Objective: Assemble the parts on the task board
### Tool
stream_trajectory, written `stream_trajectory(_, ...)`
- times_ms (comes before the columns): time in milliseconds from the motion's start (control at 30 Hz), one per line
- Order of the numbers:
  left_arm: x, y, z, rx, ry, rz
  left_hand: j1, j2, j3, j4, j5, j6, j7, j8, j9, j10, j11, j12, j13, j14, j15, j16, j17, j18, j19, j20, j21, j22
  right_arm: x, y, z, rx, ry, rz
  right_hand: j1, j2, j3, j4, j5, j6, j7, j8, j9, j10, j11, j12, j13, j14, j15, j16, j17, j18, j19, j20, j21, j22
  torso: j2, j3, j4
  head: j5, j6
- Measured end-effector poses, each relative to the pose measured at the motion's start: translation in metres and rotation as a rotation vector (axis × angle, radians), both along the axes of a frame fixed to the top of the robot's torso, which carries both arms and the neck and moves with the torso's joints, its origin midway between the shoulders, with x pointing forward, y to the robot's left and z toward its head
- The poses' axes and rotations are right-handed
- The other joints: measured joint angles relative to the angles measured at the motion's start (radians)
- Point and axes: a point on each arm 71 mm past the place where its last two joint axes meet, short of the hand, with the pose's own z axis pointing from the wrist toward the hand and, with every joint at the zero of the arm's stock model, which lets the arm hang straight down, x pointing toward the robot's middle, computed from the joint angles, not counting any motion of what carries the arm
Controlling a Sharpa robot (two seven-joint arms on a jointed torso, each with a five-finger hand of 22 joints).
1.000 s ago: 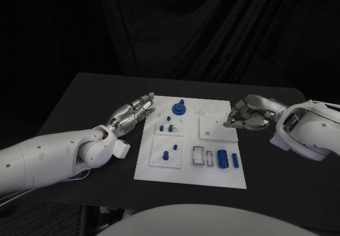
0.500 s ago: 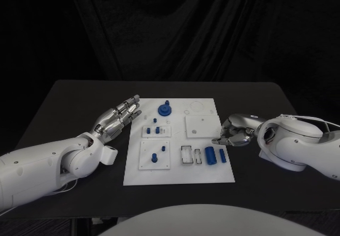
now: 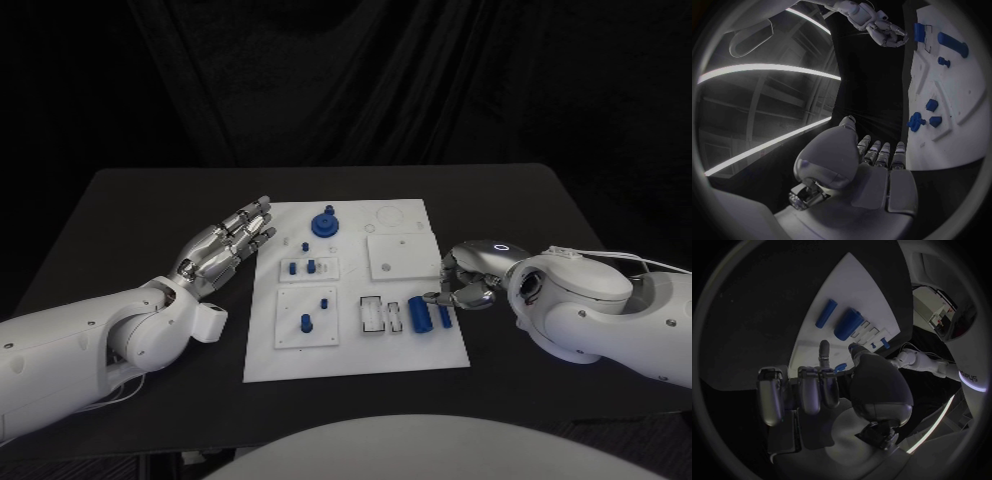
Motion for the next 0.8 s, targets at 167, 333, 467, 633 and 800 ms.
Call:
stream_trajectory(167, 0.000, 0.000, 0.000, 0.001, 0.001, 0.000, 0.000, 0.000, 0.005, 0.000, 0.004, 0.000, 0.000, 0.000, 0.000, 0.003, 0.003, 0.008, 0.000, 0.000, 0.000, 0.000, 0.000, 0.000, 0.000, 0.000, 0.000, 0.000, -0.004, 0.005, -0.006, -0.020, -0.001, 0.011, -0.004, 0.004, 0.000, 0.000, -0.019, 0.000, 0.000, 0.010, 0.016, 0.000, 0.000, 0.000, 0.000, 0.000, 0.000, 0.000, 0.000, 0.000, 0.000, 0.000, 0.000, 0.000, 0.001, 0.0000, -0.0016, 0.001, 0.000)
stream_trajectory(333, 0.000, 0.000, 0.000, 0.001, 0.002, 0.000, 0.000, 0.000, 0.005, 0.000, 0.004, 0.000, 0.000, 0.000, 0.000, 0.003, 0.003, 0.008, 0.000, 0.000, 0.000, 0.000, -0.001, 0.000, 0.000, 0.000, 0.000, 0.000, -0.006, 0.009, -0.012, -0.034, -0.001, 0.019, -0.030, 0.004, 0.000, 0.000, -0.059, -0.001, -0.001, 0.019, 0.036, 0.000, 0.000, 0.000, 0.000, 0.000, 0.000, 0.000, 0.000, 0.000, 0.000, 0.000, 0.000, 0.000, 0.001, 0.0000, 0.0003, -0.002, 0.000)
stream_trajectory(467, 0.000, 0.001, 0.000, 0.003, 0.004, 0.000, 0.004, -0.004, 0.012, 0.002, 0.004, 0.000, 0.000, 0.000, 0.000, 0.003, 0.003, 0.008, 0.000, 0.000, 0.000, 0.000, -0.001, 0.000, 0.000, 0.000, 0.000, 0.000, -0.006, 0.011, -0.015, -0.041, -0.004, 0.023, -0.045, 0.003, 0.000, 0.000, -0.098, -0.007, 0.000, 0.026, 0.050, 0.000, 0.000, 0.000, 0.000, 0.000, 0.000, 0.000, 0.000, 0.000, 0.000, 0.000, 0.000, 0.000, 0.002, 0.0002, 0.0003, 0.002, 0.000)
stream_trajectory(633, 0.000, 0.001, -0.001, 0.004, 0.006, 0.000, 0.010, -0.001, 0.021, -0.001, 0.009, 0.000, 0.000, 0.000, 0.001, 0.003, 0.003, 0.008, 0.000, 0.000, 0.008, 0.000, -0.001, 0.000, 0.000, 0.007, 0.000, 0.000, -0.006, 0.013, -0.017, -0.044, -0.008, 0.027, -0.053, 0.002, 0.000, 0.000, -0.121, -0.007, 0.000, 0.030, 0.059, 0.000, 0.000, 0.000, 0.000, 0.000, 0.000, 0.000, 0.000, 0.000, 0.000, 0.000, 0.000, 0.000, 0.002, 0.0004, -0.0011, 0.004, 0.000)
stream_trajectory(800, -0.001, 0.000, -0.001, 0.003, 0.008, -0.002, 0.010, -0.001, 0.021, -0.001, 0.009, 0.000, 0.000, 0.000, 0.001, 0.003, 0.003, 0.008, 0.000, 0.000, 0.008, 0.000, -0.001, 0.000, 0.000, 0.007, 0.000, 0.001, -0.007, 0.016, -0.019, -0.042, -0.009, 0.031, -0.065, -0.009, -0.003, 0.003, -0.142, -0.003, -0.004, 0.036, 0.066, -0.004, -0.004, 0.000, 0.000, 0.000, 0.000, 0.000, 0.000, 0.000, 0.000, 0.000, 0.000, 0.000, 0.002, 0.0005, -0.0019, 0.006, 0.000)
